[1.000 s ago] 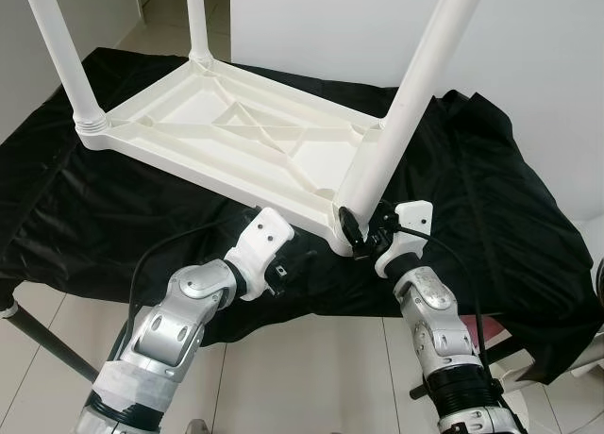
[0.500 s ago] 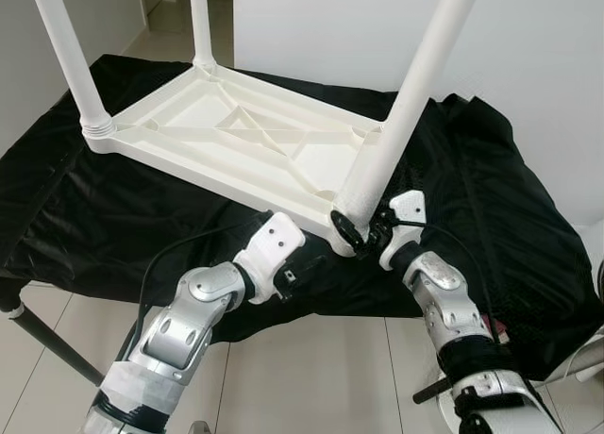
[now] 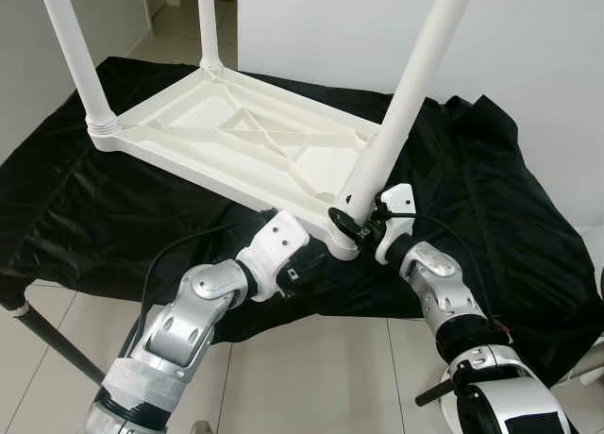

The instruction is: Building children table

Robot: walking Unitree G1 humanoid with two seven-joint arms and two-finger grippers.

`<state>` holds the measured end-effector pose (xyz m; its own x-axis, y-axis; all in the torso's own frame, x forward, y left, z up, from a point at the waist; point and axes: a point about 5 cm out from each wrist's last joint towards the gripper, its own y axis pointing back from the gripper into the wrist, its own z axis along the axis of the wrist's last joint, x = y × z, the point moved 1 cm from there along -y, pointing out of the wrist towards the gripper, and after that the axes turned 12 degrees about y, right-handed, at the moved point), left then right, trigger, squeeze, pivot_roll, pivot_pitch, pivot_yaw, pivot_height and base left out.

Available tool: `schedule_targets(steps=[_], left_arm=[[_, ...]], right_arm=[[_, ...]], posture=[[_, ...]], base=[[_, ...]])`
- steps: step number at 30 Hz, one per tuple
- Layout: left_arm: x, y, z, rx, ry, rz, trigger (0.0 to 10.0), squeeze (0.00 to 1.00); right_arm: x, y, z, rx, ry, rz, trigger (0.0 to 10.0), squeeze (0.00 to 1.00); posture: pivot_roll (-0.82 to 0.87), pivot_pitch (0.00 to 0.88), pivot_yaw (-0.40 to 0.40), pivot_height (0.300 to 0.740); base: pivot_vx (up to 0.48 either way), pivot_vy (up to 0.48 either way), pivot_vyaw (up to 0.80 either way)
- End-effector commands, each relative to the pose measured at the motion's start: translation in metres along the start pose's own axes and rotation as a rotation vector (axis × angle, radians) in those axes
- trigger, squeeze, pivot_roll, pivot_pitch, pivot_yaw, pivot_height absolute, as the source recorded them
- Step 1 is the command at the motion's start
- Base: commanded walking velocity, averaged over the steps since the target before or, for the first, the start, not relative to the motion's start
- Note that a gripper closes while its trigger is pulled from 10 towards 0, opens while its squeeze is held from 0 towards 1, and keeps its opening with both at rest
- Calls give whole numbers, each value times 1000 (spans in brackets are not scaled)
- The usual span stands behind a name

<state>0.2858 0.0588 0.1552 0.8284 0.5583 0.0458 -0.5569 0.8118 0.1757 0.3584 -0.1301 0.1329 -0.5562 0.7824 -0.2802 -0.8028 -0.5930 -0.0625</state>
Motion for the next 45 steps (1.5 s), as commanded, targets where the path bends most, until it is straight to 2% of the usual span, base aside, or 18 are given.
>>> schedule_targets(steps=[1,2,3,8,11,14,16,18,19,20,21,23,26,32,34,40,41,45], left_arm=[[0,-1,0,3,-13,11,10000,0],[0,-1,0,3,-13,11,10000,0],[0,-1,-1,3,-13,10,10000,0],[1,-3,0,3,-16,4,10000,0],[1,-4,0,3,-16,4,10000,0],[1,-4,0,2,-19,0,10000,0],[1,-5,0,2,-18,-5,10000,0],[1,-5,0,2,-18,-5,10000,0],[1,-5,0,2,-17,-7,10000,0],[2,-5,1,-3,-11,-5,10000,0],[2,-5,1,-3,-11,-5,10000,0],[2,-7,2,-18,7,-9,10000,0],[2,-7,2,-24,14,-11,10000,0],[2,-7,1,-18,12,-15,10000,0],[4,-9,1,-14,16,-18,10000,0],[2,-15,6,-21,-16,-46,10000,0],[0,-17,8,-22,-27,-66,10000,0],[-2,-21,11,-27,-43,-89,10000,0]], right_arm=[[0,8,-12,43,-12,-9,0,0],[0,8,-12,43,-12,-9,0,0],[-1,9,-13,42,-14,-20,10000,0],[-6,13,-14,51,3,-130,10000,0],[-7,13,-14,58,10,-143,10000,0],[-6,16,-14,65,17,-217,10000,0],[-5,20,-11,52,10,-316,10000,0],[-5,20,-11,52,10,-316,10000,0],[-5,21,-9,44,1,-348,10000,0],[-3,22,-7,40,-19,-432,10000,0],[-3,22,-7,40,-19,-432,10000,0],[4,25,-6,47,-40,-586,10000,0],[9,27,-7,63,-56,-646,10000,0],[16,24,-4,52,-59,-651,10000,0],[24,16,3,19,-67,-622,10000,0],[20,17,5,28,-76,-624,10000,0],[22,17,4,30,-92,-614,10000,1000],[25,15,3,24,-85,-573,10000,1000]], posture=[[58,0,-91,740],[58,0,-91,740],[55,0,-90,740],[44,0,-85,740],[44,0,-85,740],[33,0,-76,740],[26,1,-73,740],[26,1,-73,740],[26,1,-73,740],[14,7,-60,740],[14,7,-60,740],[8,7,-55,740],[8,10,-51,740],[5,14,-47,740],[1,16,-46,740],[21,13,-75,740],[26,10,-80,740],[25,7,-76,740]], base=[[0,0,0],[0,0,0],[0,0,0],[0,0,0],[0,0,0],[0,0,0],[0,0,0],[0,0,0],[0,0,0],[0,0,0],[0,0,0],[0,0,0],[0,0,0],[0,0,0],[0,0,0],[0,0,0],[0,0,0],[0,0,0]])
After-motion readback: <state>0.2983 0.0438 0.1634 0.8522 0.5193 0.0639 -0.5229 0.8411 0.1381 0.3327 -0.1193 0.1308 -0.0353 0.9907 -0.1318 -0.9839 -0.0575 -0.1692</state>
